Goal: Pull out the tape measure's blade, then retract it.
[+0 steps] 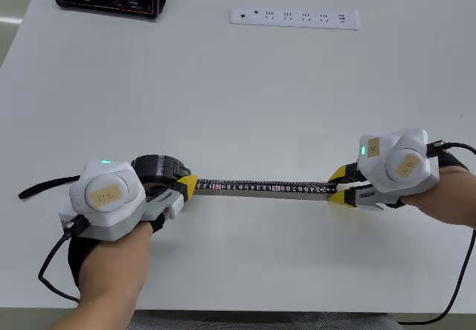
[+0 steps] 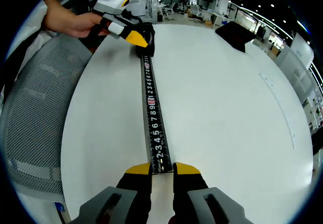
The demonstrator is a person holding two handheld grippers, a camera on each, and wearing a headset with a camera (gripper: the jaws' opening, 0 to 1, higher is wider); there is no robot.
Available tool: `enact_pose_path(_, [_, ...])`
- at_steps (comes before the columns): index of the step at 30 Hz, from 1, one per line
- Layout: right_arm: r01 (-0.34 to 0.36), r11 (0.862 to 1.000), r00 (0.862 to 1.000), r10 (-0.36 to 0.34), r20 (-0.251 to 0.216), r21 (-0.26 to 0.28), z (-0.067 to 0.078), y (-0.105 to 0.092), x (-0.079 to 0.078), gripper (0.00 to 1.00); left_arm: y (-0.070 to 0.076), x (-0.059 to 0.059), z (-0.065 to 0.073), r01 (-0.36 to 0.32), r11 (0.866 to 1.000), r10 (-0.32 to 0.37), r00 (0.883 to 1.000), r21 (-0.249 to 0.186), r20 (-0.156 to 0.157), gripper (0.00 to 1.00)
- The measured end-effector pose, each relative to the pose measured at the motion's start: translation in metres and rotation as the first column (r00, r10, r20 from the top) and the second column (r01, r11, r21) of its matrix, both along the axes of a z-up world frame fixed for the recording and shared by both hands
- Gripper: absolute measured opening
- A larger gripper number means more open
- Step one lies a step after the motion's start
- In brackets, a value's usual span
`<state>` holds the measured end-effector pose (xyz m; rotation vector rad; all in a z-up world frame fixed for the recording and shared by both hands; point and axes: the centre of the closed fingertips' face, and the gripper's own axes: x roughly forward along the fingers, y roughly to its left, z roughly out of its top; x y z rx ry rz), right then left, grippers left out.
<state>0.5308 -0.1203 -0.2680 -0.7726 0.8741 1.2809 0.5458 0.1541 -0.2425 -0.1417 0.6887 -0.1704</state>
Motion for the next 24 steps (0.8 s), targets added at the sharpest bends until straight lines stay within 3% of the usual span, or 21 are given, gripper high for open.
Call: enact_pose_path(24, [-0.004,1.000,1.000,0.004,-0.003,-0.006,-0.0014,0.0004,0.0008,0.11,0.0001,0.0003,-0.0017,0.007,1.000,-0.007,1.000,-0.001,-0.025,0.61])
